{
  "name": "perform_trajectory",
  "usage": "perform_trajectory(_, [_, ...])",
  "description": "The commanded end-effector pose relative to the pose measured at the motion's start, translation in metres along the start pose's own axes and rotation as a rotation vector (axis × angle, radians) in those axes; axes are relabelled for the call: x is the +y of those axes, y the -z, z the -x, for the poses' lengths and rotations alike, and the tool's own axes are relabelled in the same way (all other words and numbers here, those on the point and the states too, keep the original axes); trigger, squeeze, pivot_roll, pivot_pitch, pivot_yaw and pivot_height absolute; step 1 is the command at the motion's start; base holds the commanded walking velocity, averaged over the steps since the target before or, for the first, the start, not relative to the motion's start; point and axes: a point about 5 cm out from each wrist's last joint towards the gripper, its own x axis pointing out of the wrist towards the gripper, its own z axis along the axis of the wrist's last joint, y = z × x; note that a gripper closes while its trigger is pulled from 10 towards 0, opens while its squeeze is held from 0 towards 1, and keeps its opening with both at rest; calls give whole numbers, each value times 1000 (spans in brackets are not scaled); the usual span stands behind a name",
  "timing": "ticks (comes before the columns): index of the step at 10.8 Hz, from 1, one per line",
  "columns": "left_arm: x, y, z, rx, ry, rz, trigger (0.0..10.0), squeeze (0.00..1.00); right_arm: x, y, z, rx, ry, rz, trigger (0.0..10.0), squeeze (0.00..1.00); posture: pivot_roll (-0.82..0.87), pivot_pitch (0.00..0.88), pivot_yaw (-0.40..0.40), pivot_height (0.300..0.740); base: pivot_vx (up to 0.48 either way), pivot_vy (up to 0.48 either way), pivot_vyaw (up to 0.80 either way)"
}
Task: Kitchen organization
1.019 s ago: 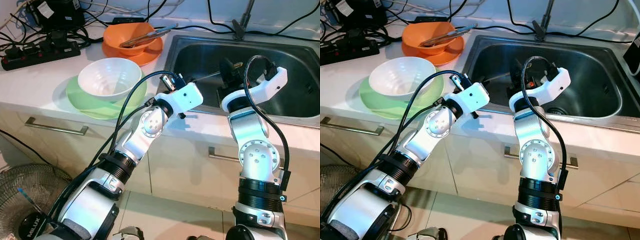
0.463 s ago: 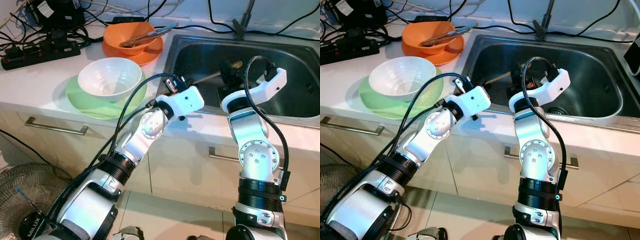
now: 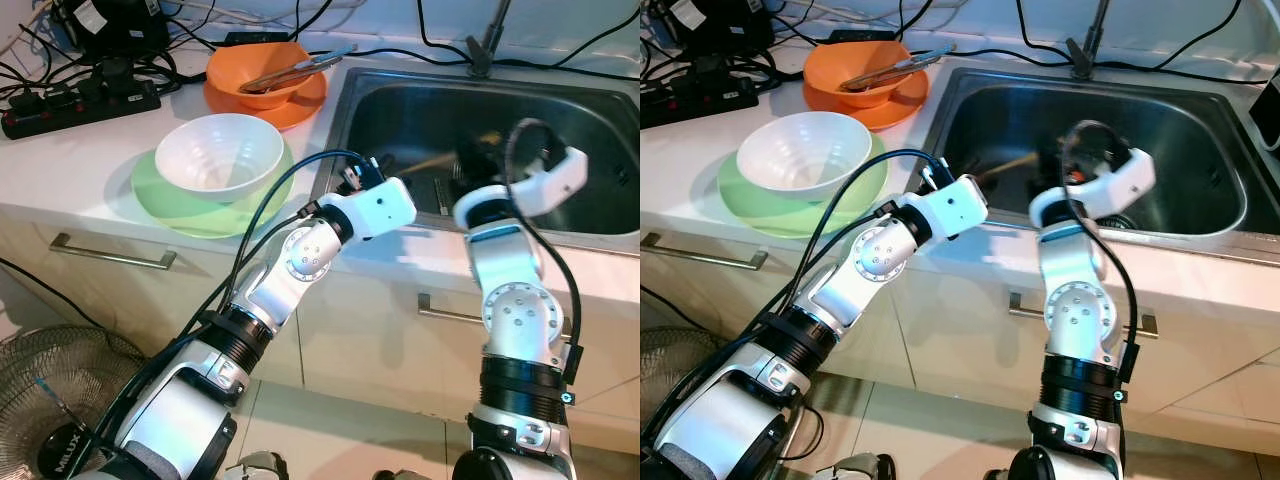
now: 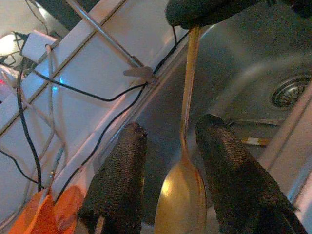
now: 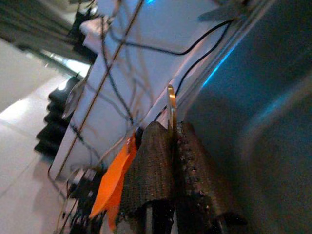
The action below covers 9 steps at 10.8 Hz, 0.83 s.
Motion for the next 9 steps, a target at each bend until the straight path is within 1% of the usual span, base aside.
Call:
perform_trajectory(1, [-2, -4, 0, -22, 20, 1, 10000, 1000, 5, -3, -4, -28, 4, -43, 0, 0, 67, 67, 18, 740, 0, 0, 0])
perform_trajectory(2, [-2, -4, 0, -24, 21, 3, 10000, 1000, 3, -6, -5, -44, 15, -44, 0, 0, 67, 67, 18, 740, 0, 0, 0])
perform_trajectory(3, [-4, -5, 1, -32, 28, 27, 10000, 1000, -2, -15, -9, -94, 56, -58, 0, 0, 67, 64, 19, 740, 0, 0, 0])
perform_trajectory(4, [-5, -5, 1, -32, 37, 27, 10000, 1000, -4, -18, -10, -119, 76, -58, 0, 0, 68, 62, 19, 740, 0, 0, 0])
perform_trajectory(5, [-11, -4, 2, -32, 70, 31, 10000, 0, -8, -33, -16, -206, 122, -69, 0, 0, 67, 59, 18, 740, 0, 0, 0])
perform_trajectory(6, [-13, -2, 3, -24, 77, 92, 10000, 0, -8, -47, -22, -269, 135, -61, 0, 0, 68, 57, 18, 740, 0, 0, 0])
perform_trajectory(7, [-15, -1, 4, -14, 90, 136, 10000, 0, -9, -54, -26, -298, 140, -45, 0, 0, 71, 55, 16, 740, 0, 0, 0])
perform_trajectory(8, [-16, 1, 5, -7, 105, 151, 10000, 0, -7, -58, -30, -316, 132, -41, 0, 0, 73, 55, 15, 740, 0, 0, 0])
perform_trajectory(9, [-16, 2, 5, 0, 101, 213, 10000, 0, -5, -61, -35, -321, 130, 13, 10000, 0, 74, 53, 13, 740, 0, 0, 0])
